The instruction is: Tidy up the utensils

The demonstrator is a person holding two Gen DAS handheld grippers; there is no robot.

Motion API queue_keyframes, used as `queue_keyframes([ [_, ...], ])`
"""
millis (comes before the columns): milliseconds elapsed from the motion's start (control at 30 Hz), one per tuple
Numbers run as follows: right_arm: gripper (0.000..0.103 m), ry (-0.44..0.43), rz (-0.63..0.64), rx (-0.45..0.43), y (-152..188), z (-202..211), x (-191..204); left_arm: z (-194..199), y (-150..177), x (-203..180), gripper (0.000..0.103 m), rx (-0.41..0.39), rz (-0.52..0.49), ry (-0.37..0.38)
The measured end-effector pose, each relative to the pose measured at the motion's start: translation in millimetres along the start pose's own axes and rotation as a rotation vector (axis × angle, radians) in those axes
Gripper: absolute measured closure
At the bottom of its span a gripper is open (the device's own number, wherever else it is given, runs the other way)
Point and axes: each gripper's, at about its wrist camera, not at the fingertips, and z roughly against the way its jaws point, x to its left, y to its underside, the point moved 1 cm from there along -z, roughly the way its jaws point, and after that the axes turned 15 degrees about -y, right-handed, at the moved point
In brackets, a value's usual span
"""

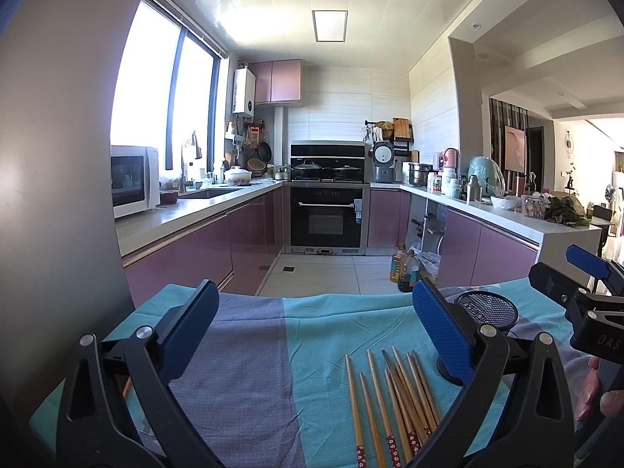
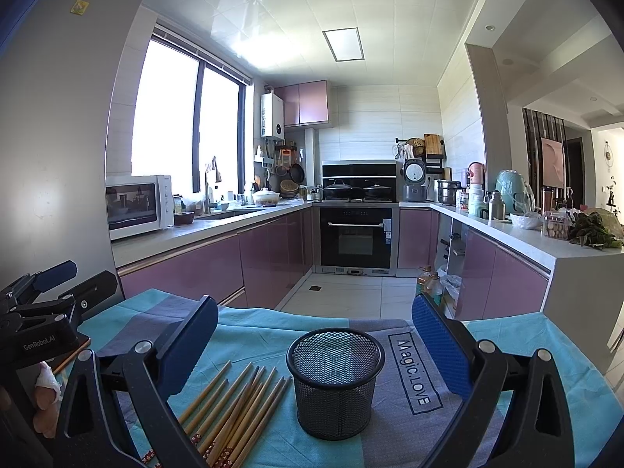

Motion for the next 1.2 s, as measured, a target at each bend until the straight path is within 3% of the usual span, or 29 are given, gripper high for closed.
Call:
queue_keyframes([
  [1200, 0.007, -0.002, -0.009, -0.005, 0.2, 1.5, 1.8, 0.2, 0.5, 0.4, 0.005, -0.001, 0.001, -0.001],
])
